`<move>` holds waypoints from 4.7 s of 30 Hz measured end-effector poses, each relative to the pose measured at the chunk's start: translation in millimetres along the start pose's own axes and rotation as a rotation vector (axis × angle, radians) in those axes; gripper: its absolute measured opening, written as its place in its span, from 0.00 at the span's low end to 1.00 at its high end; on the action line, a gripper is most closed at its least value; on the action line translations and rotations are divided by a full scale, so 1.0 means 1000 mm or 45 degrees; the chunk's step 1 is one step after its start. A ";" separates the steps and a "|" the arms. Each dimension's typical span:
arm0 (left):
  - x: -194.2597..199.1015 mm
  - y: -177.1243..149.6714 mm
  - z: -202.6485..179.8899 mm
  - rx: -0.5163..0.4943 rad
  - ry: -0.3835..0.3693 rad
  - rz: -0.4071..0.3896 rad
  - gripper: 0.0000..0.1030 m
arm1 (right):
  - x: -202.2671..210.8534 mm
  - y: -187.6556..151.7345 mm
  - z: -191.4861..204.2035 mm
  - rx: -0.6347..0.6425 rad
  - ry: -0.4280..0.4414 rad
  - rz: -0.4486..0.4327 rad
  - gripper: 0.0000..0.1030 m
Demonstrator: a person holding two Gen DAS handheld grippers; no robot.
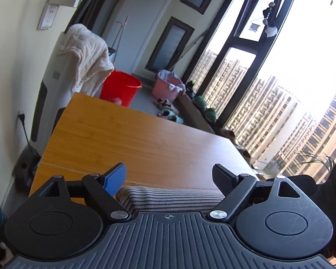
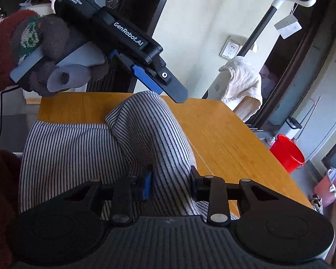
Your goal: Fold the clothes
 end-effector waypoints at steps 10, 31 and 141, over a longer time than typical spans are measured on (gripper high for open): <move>0.006 -0.045 -0.010 -0.145 0.120 0.110 0.64 | 0.081 -0.022 -0.073 -0.706 -0.129 -0.014 0.57; -0.003 -0.042 0.008 0.180 -0.015 0.309 0.76 | 0.068 -0.103 -0.106 -1.331 -0.002 0.097 0.37; 0.045 -0.072 -0.063 -0.268 0.024 -0.025 0.84 | 0.092 -0.086 -0.047 -0.905 -0.505 -0.124 0.62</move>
Point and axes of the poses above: each gripper's, at about its wrist camera, not at the fingertips, and x roughly against the way its jaws point, z to its left, y to its top, the point moved 5 cm from there along -x, roughly the way its jaws point, and after that the axes turned 1 degree about z, right-handed, at the moved point
